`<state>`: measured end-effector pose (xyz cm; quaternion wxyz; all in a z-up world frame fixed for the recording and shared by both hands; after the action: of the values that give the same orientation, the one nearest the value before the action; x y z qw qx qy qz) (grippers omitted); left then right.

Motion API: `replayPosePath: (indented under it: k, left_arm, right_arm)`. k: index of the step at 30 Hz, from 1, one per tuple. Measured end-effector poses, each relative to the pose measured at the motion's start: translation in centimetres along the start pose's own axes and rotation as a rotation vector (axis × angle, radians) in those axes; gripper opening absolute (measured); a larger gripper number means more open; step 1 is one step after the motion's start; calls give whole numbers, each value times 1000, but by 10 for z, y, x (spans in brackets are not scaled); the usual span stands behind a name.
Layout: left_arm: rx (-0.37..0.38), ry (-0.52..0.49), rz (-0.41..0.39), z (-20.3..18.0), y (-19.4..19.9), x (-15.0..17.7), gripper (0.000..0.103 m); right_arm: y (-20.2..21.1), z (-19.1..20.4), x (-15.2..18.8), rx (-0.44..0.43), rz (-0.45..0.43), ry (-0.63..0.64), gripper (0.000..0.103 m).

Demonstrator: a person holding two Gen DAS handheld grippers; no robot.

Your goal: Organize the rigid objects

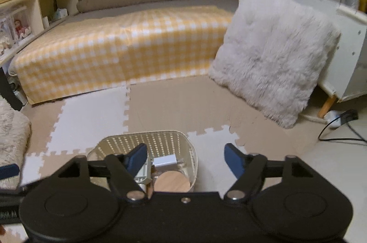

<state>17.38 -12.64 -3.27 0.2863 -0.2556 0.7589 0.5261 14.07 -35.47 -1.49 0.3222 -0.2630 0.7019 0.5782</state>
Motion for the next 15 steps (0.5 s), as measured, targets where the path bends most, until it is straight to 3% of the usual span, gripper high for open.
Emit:
replayPosePath:
  k: [12,15]
  left_arm:
    - [3,-75,-97,10,63,3,103]
    - [-5,-89,-121,16,72,7,103]
  right_arm:
    - [69,19,26,41,-88,40,100]
    - [81,24,36,49,-104,47,101]
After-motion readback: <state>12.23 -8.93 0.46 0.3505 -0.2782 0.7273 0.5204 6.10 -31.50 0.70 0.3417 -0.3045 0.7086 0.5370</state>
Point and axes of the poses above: each gripper's, at about its wrist camera, not at the fingertips, and y roughly against the way its jaws point, z to its left, x to its underside, the point moved 4 cm from there along -y, roughly the way its jaws point, and after that the axes turned 13 degrees about y, right-handed, at the moved point
